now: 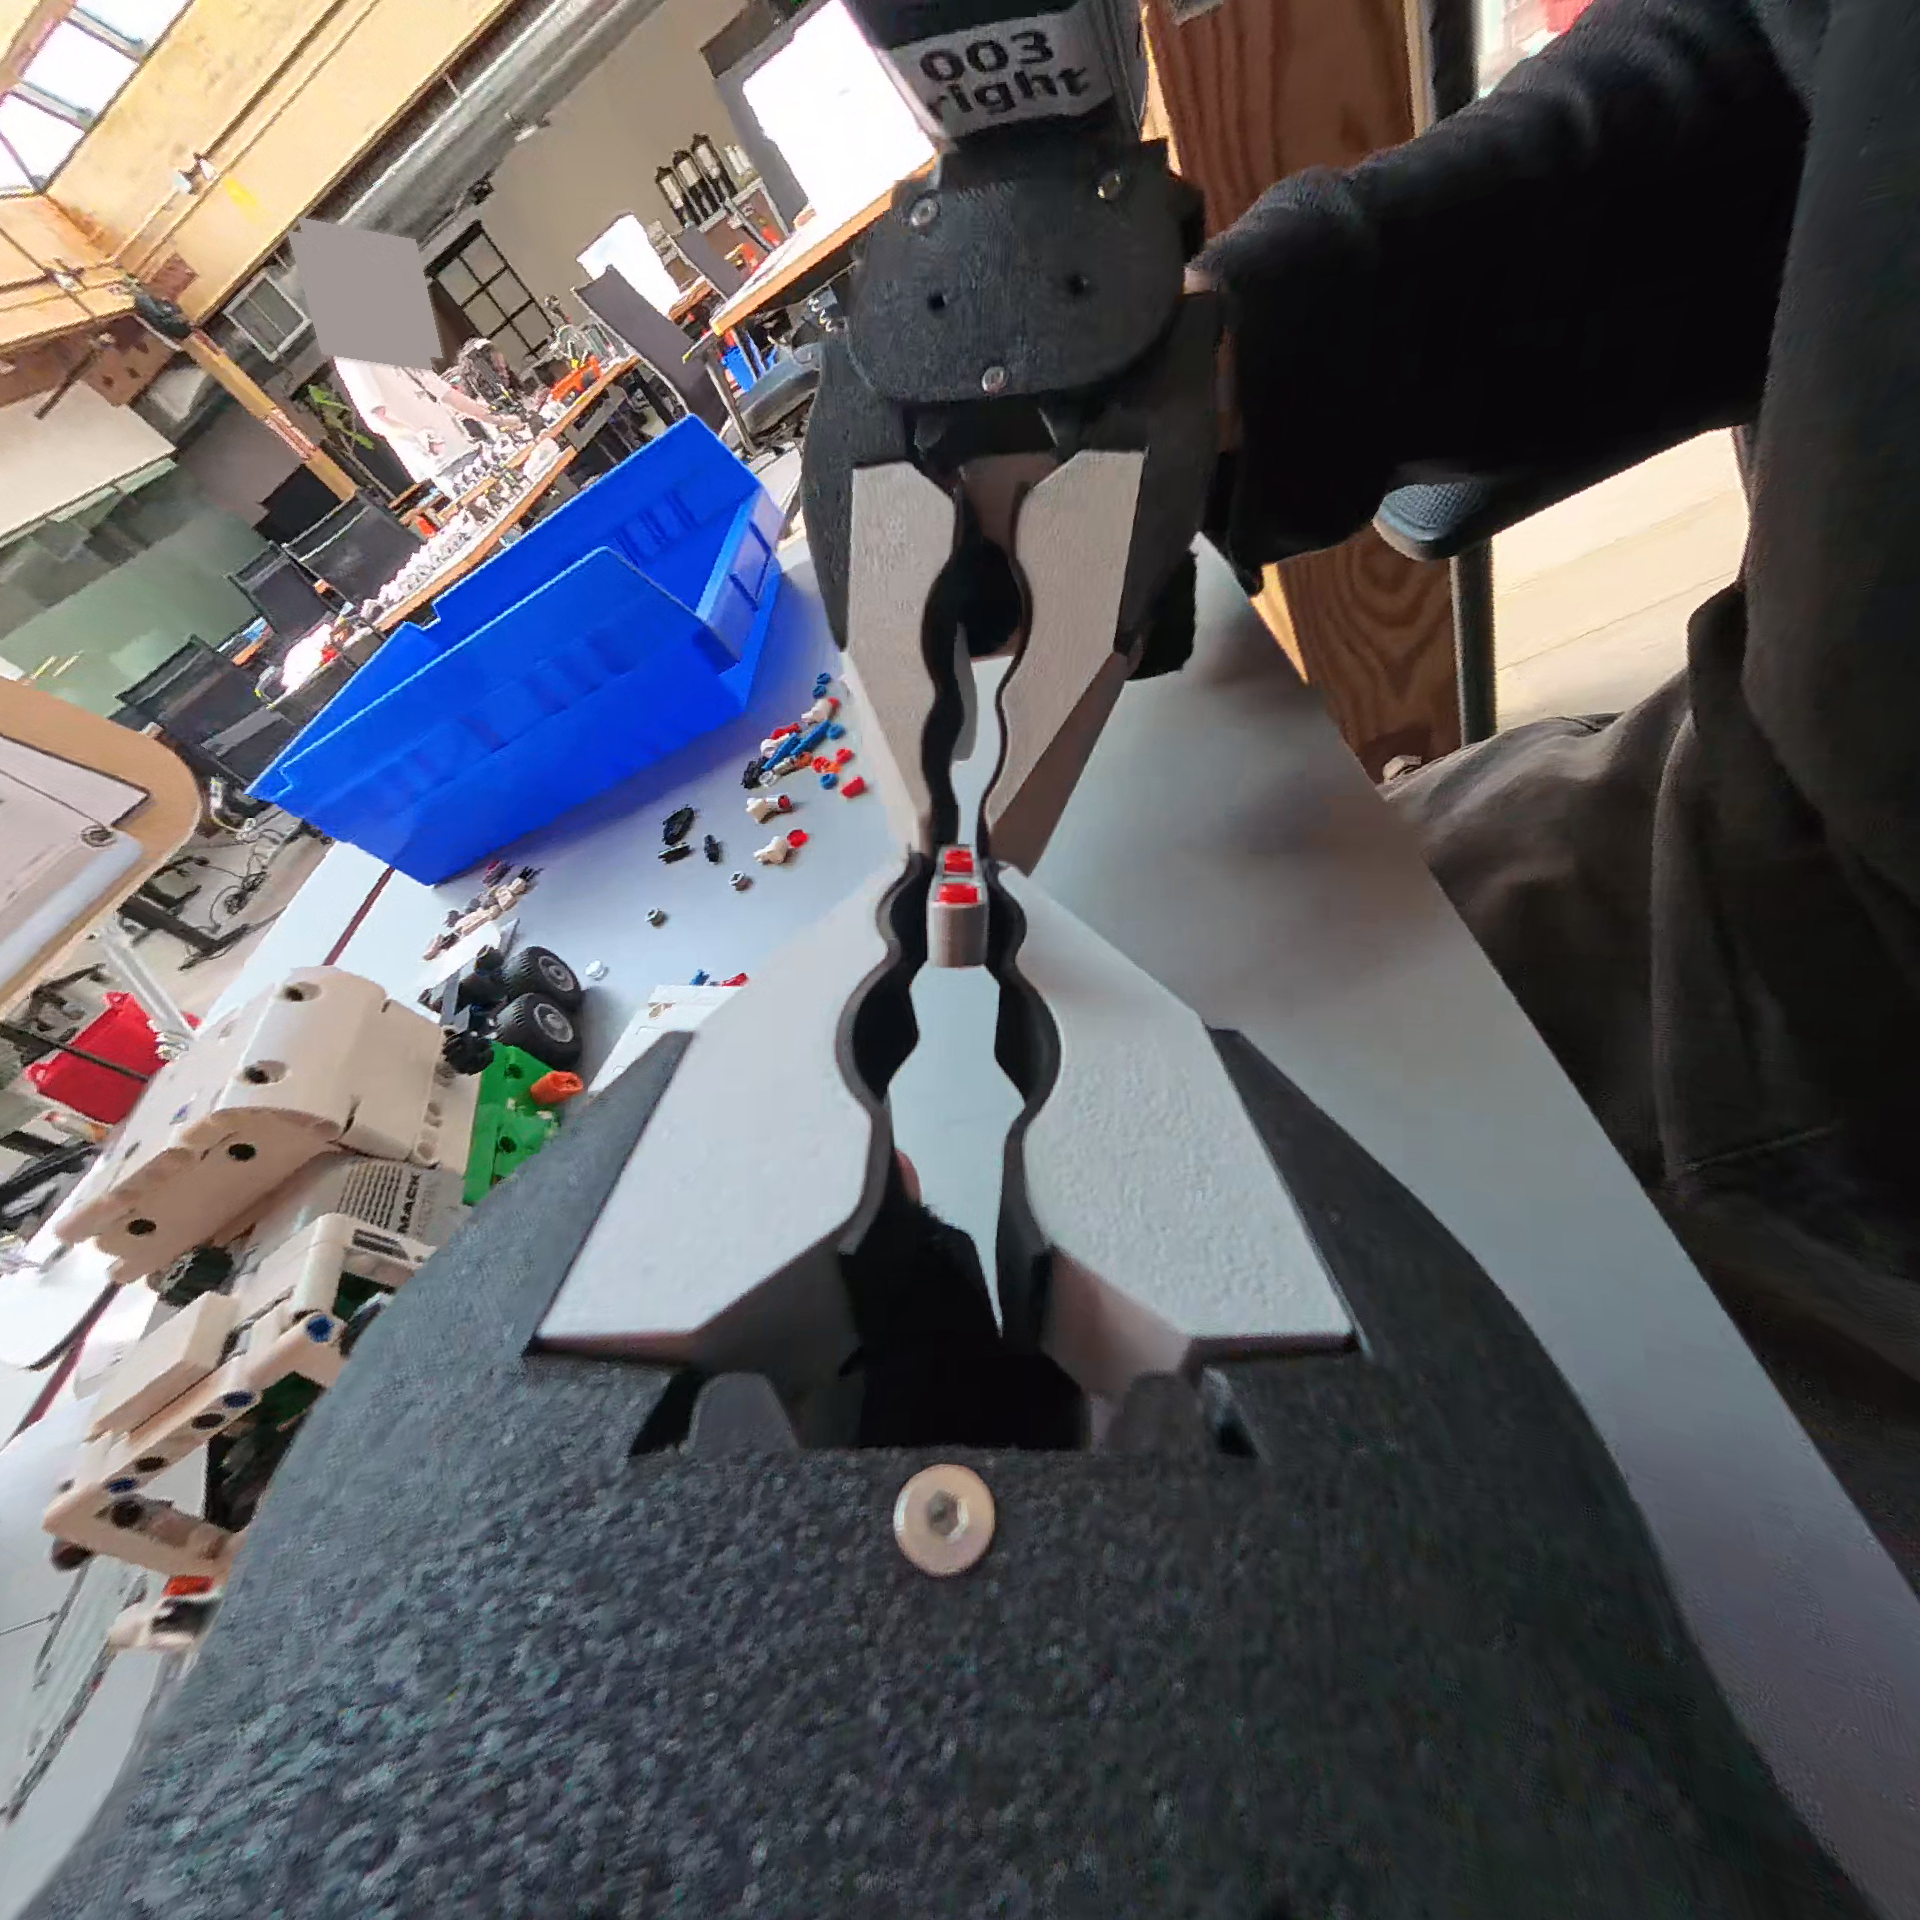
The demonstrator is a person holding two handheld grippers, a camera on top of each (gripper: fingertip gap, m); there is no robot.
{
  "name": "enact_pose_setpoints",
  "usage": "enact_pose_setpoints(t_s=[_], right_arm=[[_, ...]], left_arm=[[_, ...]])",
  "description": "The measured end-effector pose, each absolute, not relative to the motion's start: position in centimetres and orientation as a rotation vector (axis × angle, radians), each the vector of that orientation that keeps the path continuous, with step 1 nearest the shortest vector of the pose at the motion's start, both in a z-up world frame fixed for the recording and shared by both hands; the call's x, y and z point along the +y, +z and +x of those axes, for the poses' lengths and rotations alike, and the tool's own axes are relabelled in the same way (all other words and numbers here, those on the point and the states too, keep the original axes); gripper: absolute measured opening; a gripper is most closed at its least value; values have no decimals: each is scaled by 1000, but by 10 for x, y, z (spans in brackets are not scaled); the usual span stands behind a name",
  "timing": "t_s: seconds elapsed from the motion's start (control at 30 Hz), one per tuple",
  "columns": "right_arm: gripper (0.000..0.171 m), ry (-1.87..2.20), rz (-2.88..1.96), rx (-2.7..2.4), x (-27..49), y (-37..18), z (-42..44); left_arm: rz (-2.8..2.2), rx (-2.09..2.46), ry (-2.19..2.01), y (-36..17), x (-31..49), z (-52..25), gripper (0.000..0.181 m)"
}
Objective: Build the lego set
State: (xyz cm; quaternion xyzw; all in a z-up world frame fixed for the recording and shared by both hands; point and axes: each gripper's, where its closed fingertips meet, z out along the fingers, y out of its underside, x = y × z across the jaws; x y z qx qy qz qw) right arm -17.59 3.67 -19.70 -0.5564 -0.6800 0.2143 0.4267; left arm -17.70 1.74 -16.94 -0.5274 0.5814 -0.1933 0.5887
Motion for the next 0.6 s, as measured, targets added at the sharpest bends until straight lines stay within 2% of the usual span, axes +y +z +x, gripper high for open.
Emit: enact_pose_setpoints(t_s=[0.43,0.6], right_arm=[[5,370,-1288,-1865,17,-206,-183],[8,517,-1389,-1777,18,-200,-182]], left_arm=[[-1166,1513,-276,-194,9,-171,6],[-1189,1477,-308,-188,11,-172,5]])
